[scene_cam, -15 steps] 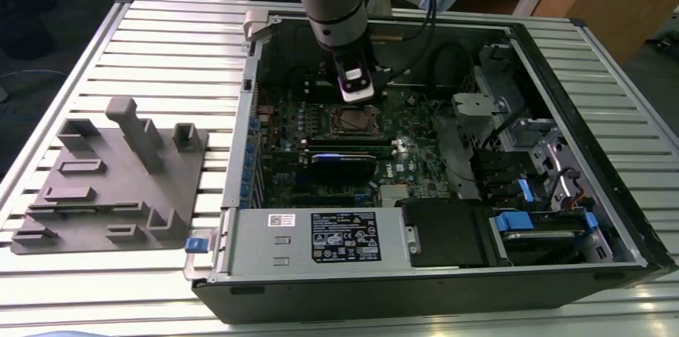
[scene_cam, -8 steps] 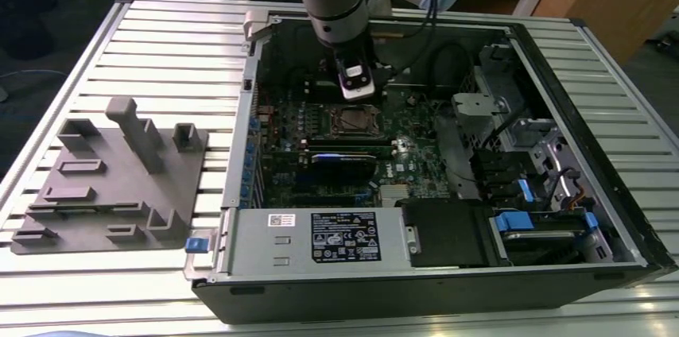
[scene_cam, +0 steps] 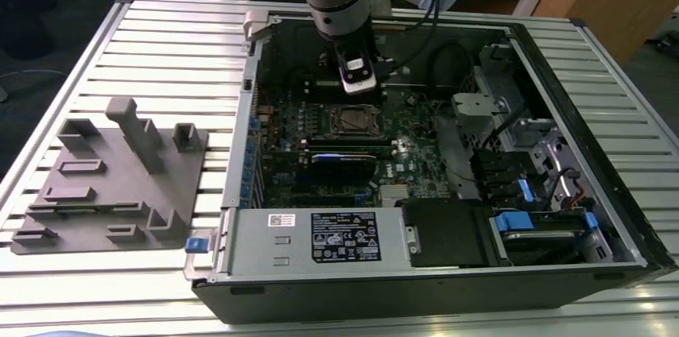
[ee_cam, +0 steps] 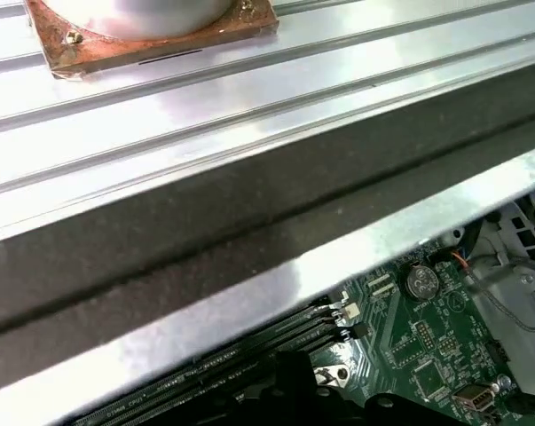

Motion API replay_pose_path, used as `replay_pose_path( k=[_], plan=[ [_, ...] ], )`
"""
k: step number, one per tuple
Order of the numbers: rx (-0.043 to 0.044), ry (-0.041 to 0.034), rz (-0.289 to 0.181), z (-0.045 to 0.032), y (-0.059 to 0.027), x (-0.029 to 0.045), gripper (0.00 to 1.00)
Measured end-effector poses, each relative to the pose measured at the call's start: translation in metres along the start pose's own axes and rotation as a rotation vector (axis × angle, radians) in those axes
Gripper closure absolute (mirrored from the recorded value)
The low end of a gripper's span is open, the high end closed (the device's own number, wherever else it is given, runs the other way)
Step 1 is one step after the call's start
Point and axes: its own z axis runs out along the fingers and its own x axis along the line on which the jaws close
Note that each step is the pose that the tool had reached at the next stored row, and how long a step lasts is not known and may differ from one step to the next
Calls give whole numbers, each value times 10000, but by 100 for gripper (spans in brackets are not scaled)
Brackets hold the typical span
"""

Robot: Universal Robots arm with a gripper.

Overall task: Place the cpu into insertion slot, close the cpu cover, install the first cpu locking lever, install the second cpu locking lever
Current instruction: 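Install the first cpu locking lever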

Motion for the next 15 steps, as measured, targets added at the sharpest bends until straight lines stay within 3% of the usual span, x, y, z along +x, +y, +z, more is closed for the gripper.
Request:
replay_pose_path(
  k=[5,8,12,13,15],
  plan=[
    [13,21,3,0,0,-1,89],
    [426,388,15,0,1,-4,89],
    [986,941,45,1,2,-5,89],
    [1054,1063,62,2,2,-5,89],
    [1063,1081,61,1,1,-5,89]
  ],
)
